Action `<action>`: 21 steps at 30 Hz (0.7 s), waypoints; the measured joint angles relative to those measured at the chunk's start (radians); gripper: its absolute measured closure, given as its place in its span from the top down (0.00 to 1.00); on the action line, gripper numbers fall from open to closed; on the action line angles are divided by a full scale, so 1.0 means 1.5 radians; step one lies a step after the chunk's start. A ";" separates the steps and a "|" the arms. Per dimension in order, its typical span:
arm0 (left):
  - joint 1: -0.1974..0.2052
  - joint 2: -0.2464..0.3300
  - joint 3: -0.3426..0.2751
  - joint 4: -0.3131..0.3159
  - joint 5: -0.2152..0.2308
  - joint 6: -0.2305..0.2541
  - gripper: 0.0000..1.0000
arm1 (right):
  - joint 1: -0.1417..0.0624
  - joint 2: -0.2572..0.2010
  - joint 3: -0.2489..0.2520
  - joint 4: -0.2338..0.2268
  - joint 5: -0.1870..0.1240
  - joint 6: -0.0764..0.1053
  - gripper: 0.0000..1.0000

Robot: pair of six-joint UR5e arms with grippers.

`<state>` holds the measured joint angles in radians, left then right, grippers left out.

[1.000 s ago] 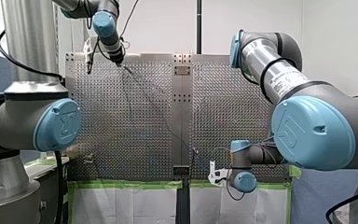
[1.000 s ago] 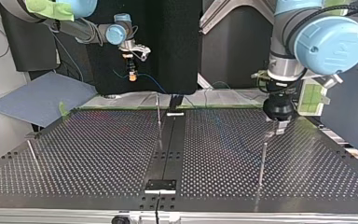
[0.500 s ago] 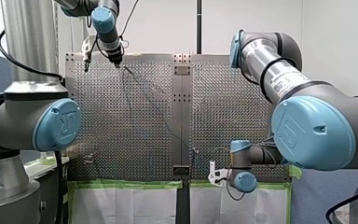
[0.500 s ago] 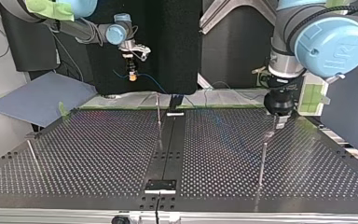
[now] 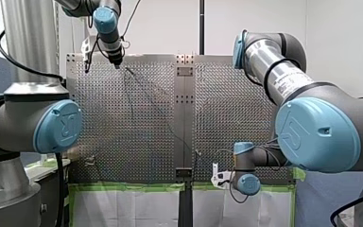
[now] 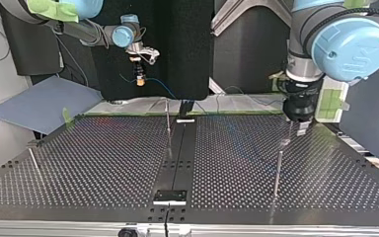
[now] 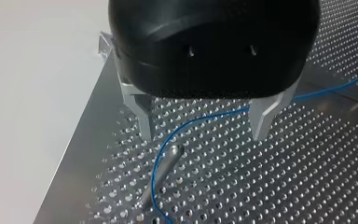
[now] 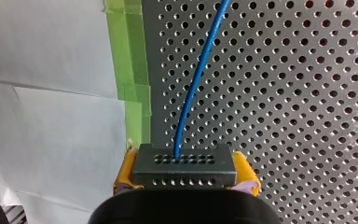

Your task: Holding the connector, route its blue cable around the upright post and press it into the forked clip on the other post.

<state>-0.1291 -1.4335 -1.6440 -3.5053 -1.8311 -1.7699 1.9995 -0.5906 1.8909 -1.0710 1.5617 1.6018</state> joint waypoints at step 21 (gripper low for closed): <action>-0.006 0.000 -0.001 0.000 -0.022 -0.015 0.99 | 0.000 0.000 0.000 0.000 0.000 0.000 0.00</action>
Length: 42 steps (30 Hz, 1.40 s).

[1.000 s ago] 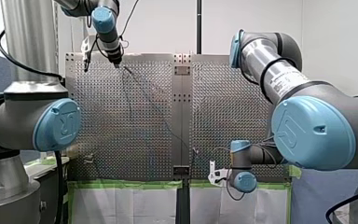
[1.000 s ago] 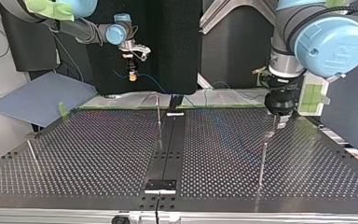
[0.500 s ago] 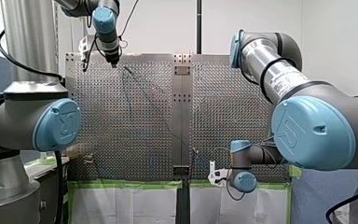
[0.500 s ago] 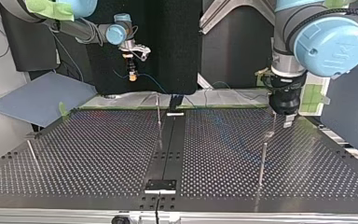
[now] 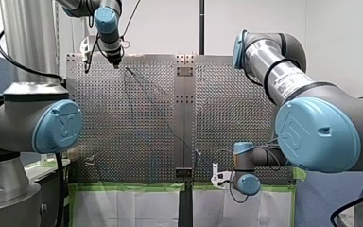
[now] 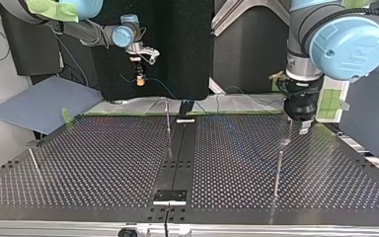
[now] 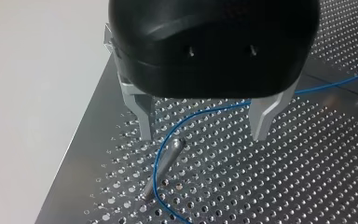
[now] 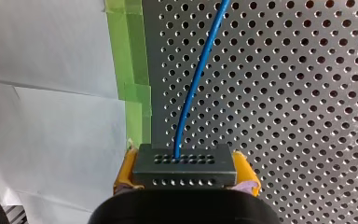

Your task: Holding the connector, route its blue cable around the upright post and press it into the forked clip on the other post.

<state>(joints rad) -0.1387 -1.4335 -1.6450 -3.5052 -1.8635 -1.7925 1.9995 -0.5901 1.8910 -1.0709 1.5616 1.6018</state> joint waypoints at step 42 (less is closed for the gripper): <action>-0.149 -0.081 -0.039 0.152 -0.038 0.198 0.99 | 0.001 0.000 0.001 0.003 0.000 0.026 0.00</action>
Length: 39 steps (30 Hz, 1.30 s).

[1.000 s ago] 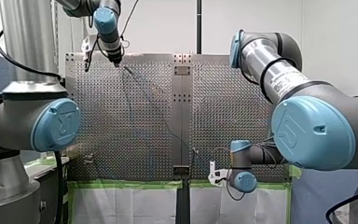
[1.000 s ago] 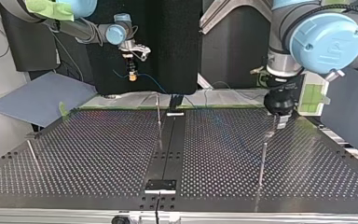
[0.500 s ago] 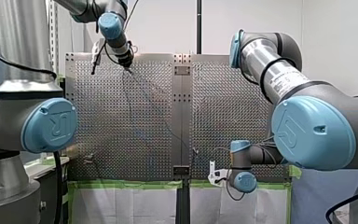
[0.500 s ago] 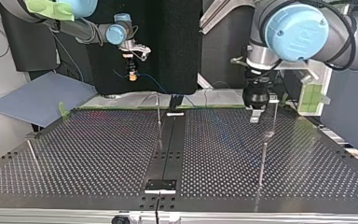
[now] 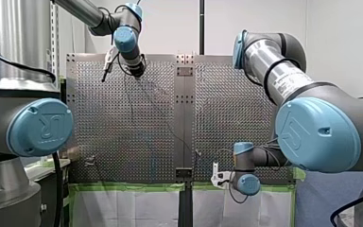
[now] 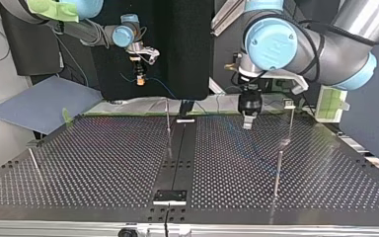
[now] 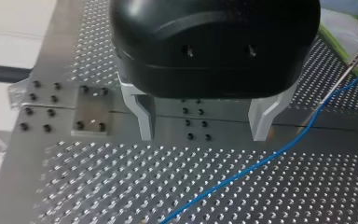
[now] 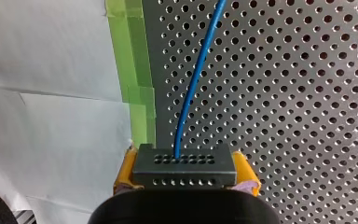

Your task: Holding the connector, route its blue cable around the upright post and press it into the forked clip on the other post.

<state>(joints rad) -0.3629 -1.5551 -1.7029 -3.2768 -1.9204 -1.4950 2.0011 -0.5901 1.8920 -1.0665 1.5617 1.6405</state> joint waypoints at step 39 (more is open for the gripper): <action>-0.045 -0.099 0.016 0.246 -0.088 0.183 0.99 | 0.006 0.001 0.000 0.002 -0.013 0.011 0.00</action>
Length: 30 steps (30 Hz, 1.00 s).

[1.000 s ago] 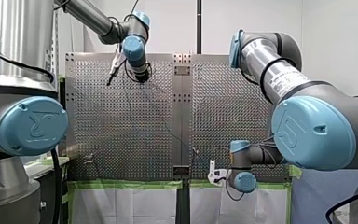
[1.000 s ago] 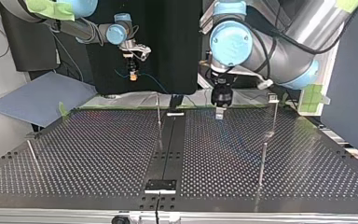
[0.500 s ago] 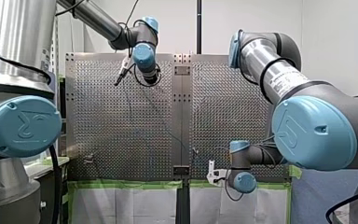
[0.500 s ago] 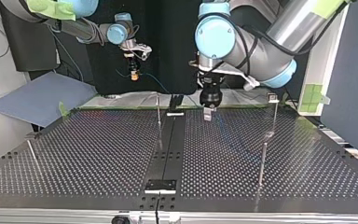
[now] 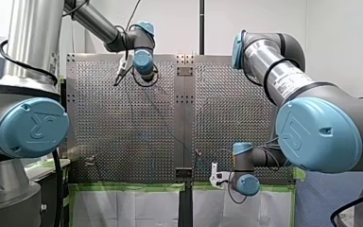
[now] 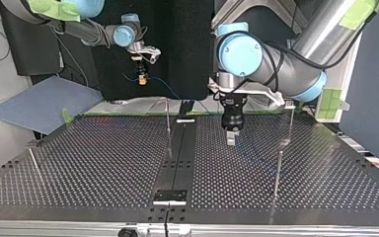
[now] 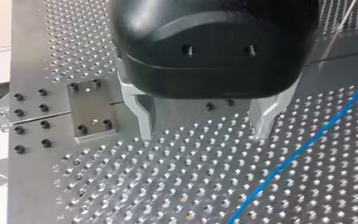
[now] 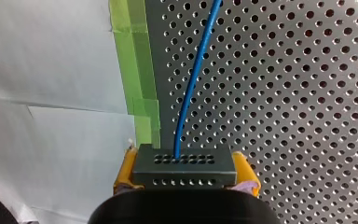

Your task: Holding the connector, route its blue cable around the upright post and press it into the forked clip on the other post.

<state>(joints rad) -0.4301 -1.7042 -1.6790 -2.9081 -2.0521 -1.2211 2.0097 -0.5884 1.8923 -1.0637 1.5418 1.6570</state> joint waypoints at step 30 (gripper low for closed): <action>0.023 -0.044 0.013 0.067 -0.046 0.028 0.99 | 0.000 0.002 0.000 -0.001 0.000 -0.002 0.00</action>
<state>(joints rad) -0.3962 -1.7708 -1.6589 -2.8078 -2.1217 -1.1794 2.0095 -0.5862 1.8920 -1.0654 1.5417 1.6539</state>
